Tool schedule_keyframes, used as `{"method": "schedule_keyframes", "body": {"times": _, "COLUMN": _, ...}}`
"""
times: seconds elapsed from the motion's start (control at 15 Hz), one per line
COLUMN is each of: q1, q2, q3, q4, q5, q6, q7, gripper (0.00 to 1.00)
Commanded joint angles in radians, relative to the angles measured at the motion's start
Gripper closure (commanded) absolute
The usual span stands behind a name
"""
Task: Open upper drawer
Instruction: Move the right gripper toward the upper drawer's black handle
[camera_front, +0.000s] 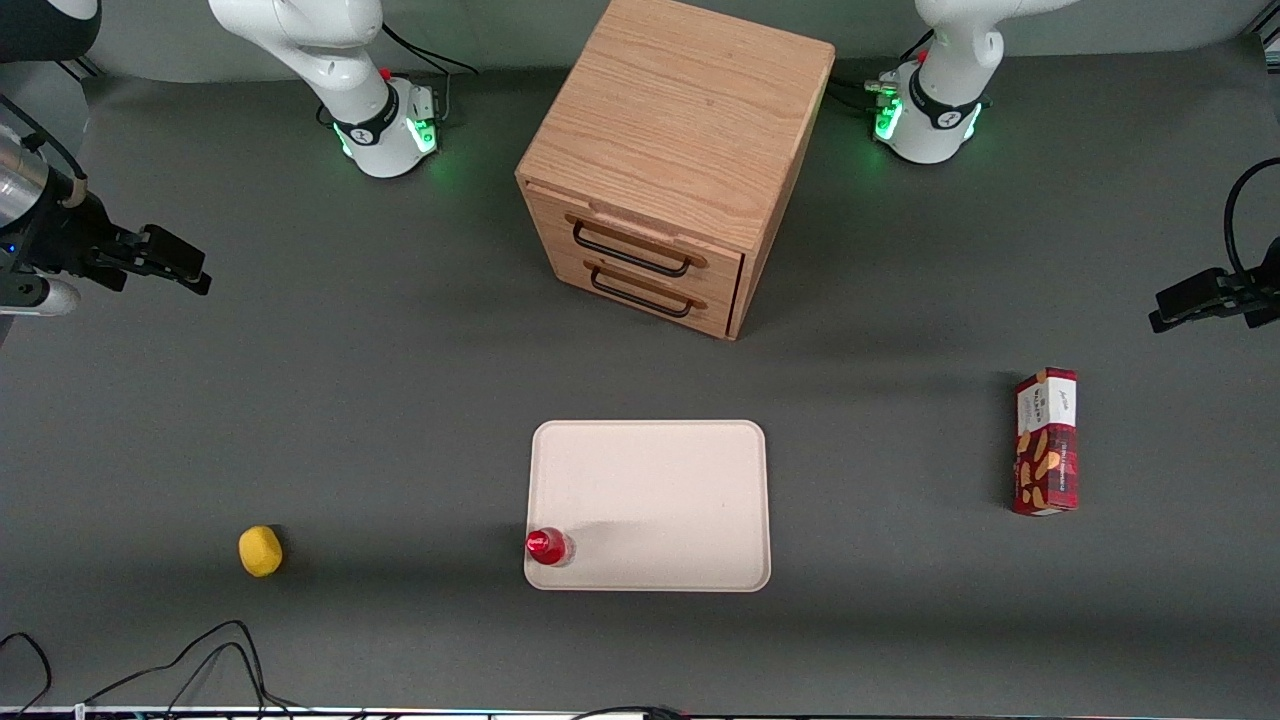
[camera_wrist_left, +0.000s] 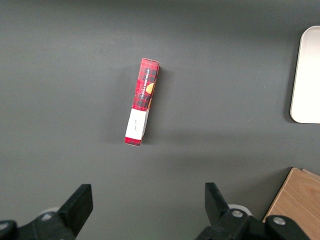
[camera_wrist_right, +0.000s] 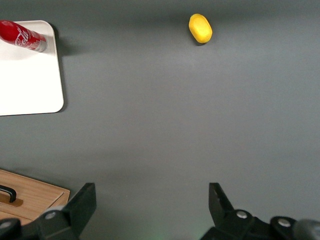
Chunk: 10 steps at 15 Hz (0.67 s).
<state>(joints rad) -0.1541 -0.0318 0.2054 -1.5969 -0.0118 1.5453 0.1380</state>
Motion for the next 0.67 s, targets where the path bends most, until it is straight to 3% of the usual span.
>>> {"method": "schedule_keyframes", "body": {"times": 0.0, "q1": 0.008, "q2": -0.003, "q3": -0.003, "q4": -0.002, "q5": -0.013, "q6": 0.006, "q7": -0.02, "gripper": 0.0}}
{"method": "schedule_keyframes", "body": {"times": 0.27, "q1": 0.008, "q2": 0.013, "q3": -0.003, "q4": 0.002, "q5": -0.002, "q6": 0.007, "q7": -0.017, "gripper": 0.0}}
{"method": "schedule_keyframes", "body": {"times": 0.4, "q1": 0.013, "q2": 0.016, "q3": -0.001, "q4": 0.002, "q5": 0.082, "q6": 0.007, "q7": -0.018, "gripper": 0.0}}
{"method": "schedule_keyframes", "body": {"times": 0.6, "q1": 0.108, "q2": 0.039, "q3": -0.001, "q4": 0.027, "q5": 0.081, "q6": 0.007, "q7": -0.017, "gripper": 0.0}}
